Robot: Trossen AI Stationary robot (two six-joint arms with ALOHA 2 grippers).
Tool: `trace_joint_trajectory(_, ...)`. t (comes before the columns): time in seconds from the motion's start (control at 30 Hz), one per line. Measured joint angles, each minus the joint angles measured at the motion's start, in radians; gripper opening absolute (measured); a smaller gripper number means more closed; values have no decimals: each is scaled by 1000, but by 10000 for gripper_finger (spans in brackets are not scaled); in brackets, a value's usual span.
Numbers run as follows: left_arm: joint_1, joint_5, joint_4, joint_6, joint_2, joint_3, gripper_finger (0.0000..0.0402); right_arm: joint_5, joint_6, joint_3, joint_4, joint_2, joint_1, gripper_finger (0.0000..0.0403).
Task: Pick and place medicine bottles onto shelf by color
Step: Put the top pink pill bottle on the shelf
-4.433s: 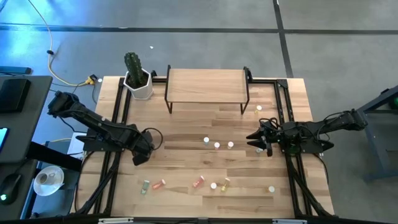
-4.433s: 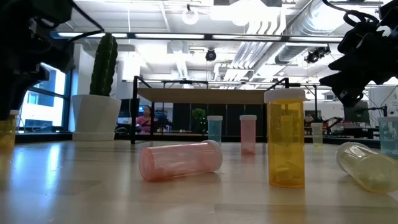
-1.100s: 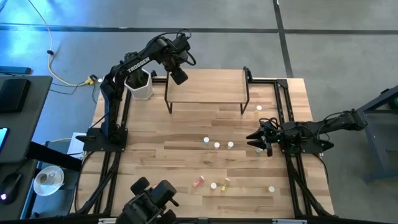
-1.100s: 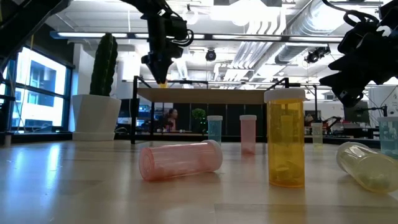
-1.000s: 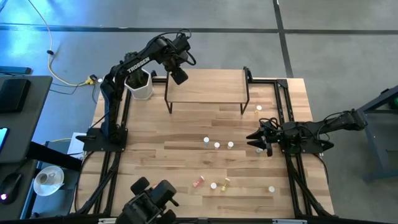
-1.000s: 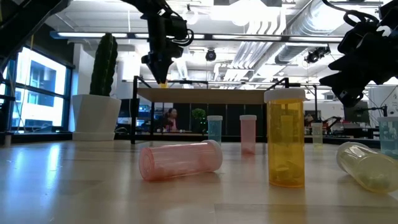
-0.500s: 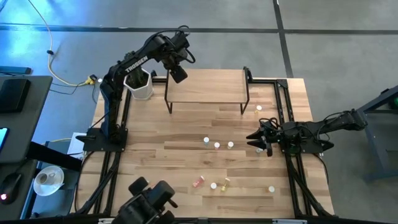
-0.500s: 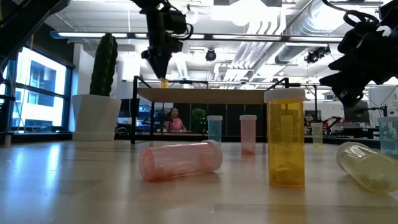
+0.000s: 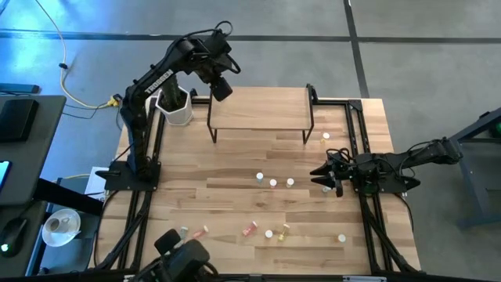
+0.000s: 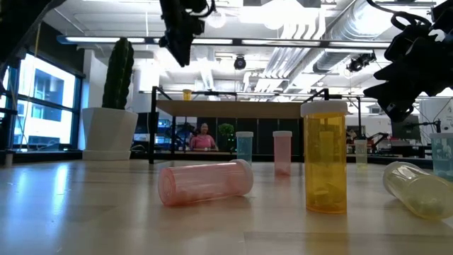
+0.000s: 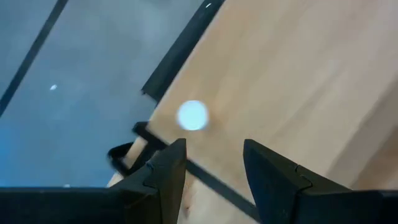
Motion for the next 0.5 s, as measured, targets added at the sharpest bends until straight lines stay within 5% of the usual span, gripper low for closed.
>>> trace_joint_trajectory(0.17, -32, 90, 171, -1, -128, -239, 152, 0, 0, 0, 0, 0, 0, 151)
trace_joint_trajectory(0.5, -158, 108, 623, -101, -476, -858, 152, 0, -103, 0, 0, 0, 0, 151)
